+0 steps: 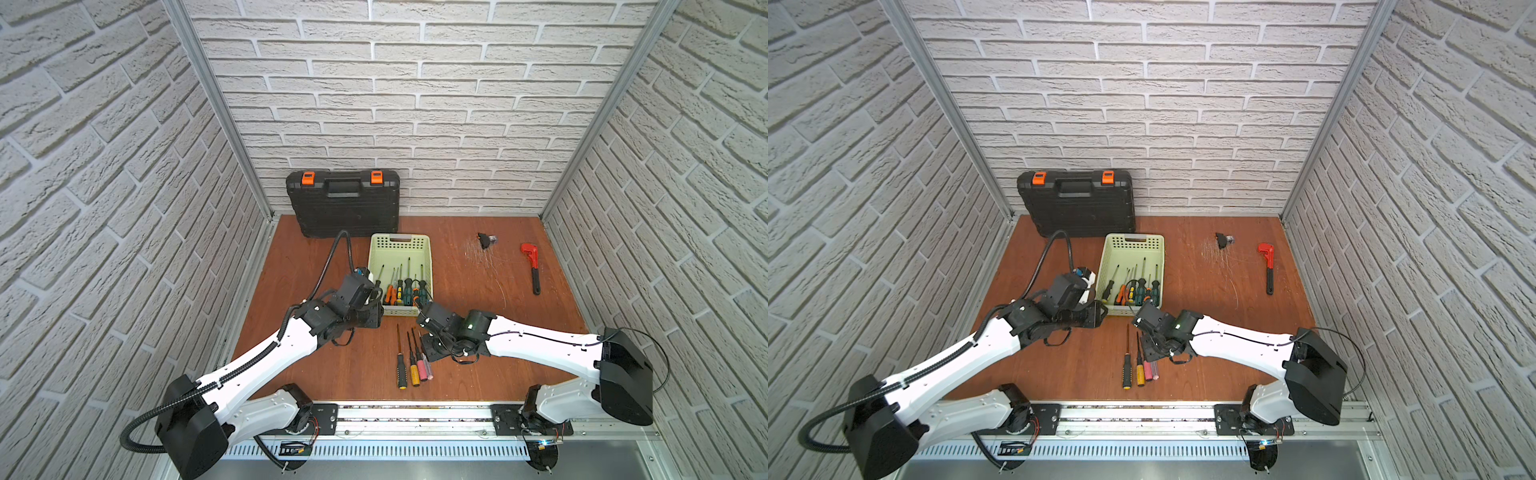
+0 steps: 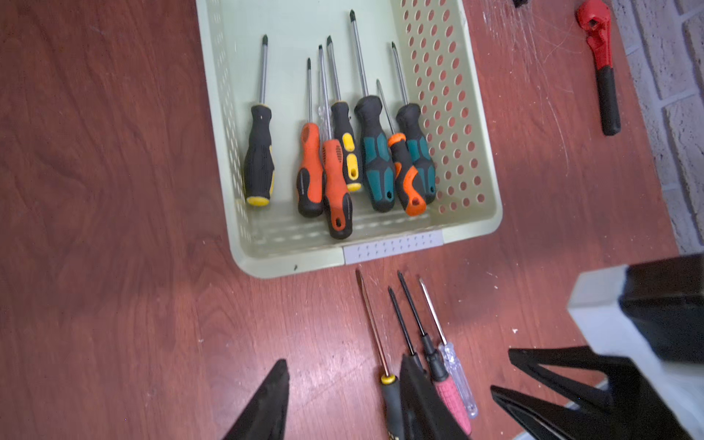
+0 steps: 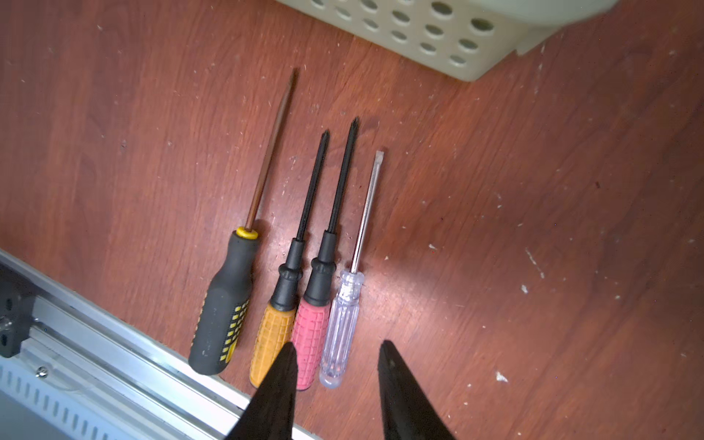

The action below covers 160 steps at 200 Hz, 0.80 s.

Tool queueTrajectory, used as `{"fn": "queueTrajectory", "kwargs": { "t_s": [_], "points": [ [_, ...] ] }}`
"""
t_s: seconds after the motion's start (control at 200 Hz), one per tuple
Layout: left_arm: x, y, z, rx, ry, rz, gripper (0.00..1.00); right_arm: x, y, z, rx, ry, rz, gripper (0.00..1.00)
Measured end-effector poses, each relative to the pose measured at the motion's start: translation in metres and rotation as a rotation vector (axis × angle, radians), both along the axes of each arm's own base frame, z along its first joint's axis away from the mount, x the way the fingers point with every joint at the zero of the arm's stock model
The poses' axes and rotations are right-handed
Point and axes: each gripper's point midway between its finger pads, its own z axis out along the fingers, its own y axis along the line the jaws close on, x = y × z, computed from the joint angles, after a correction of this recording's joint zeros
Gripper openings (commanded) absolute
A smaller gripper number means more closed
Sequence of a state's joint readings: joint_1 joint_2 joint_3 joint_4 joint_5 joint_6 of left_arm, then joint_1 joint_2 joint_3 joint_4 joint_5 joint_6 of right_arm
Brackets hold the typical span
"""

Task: Put the screwdriver in the bin
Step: Pick up the screwdriver from the bottom-center of the table.

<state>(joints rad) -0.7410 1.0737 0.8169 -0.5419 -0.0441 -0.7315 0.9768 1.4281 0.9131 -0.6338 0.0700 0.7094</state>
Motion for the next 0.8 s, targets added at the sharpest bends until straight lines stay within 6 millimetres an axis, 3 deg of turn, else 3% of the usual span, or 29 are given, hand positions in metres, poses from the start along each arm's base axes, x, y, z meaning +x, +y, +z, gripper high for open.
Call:
{"fn": "queueTrajectory", "kwargs": {
  "t_s": [0.275,0.8],
  "points": [
    [-0.006,0.008,-0.012,-0.006,0.004,0.043,0.50,-0.007,-0.002,-0.037,-0.048,0.075,-0.040,0.37],
    [-0.002,0.008,-0.013,0.012,-0.015,0.040,0.50,-0.006,-0.002,-0.053,-0.081,0.096,-0.064,0.27]
  ]
}}
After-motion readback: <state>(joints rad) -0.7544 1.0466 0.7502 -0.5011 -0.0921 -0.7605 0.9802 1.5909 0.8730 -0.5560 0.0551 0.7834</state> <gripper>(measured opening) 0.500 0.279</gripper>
